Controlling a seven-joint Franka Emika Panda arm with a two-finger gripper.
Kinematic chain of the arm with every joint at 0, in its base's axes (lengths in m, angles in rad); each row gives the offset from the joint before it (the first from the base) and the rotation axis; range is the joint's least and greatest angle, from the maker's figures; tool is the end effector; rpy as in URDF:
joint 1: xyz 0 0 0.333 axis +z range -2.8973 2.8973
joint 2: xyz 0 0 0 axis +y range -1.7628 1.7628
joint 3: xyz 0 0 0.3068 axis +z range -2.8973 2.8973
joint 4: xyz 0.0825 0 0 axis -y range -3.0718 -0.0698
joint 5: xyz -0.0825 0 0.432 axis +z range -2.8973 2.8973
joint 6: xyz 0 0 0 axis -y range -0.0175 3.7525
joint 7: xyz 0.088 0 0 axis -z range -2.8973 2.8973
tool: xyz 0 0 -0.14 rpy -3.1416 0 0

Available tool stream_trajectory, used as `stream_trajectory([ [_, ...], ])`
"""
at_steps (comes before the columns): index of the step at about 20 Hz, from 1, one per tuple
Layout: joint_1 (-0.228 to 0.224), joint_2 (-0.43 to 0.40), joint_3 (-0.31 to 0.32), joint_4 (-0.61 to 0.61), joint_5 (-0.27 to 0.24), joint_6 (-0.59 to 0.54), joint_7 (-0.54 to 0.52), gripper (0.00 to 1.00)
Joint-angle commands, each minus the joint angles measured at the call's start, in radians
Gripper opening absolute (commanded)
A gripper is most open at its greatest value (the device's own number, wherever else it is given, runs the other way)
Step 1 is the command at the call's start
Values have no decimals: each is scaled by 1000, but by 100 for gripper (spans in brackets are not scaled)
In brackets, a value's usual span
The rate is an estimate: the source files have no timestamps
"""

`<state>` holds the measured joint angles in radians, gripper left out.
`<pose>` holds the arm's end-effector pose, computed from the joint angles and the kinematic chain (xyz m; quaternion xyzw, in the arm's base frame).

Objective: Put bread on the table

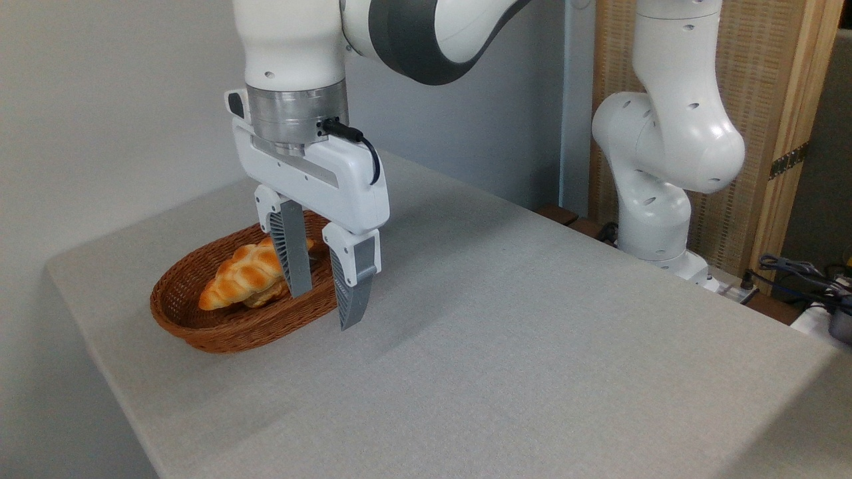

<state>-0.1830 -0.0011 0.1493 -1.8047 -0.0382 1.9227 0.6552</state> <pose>0.6251 -0.0249 0.4920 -0.9413 0.3318 -0.0623 0.0007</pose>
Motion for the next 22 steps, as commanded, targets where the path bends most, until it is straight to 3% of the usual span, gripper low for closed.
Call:
stream_trajectory([
  [1,-6,-7,4,4,-17,-17,-5,100],
  [8,-21,6,-8,1,-19,-22,-23,100],
  [11,-26,7,-36,2,-29,-17,-83,100],
  [15,-29,26,-72,-1,-143,-2,-120,100],
  [22,-30,38,-151,-21,-252,102,-120,100],
])
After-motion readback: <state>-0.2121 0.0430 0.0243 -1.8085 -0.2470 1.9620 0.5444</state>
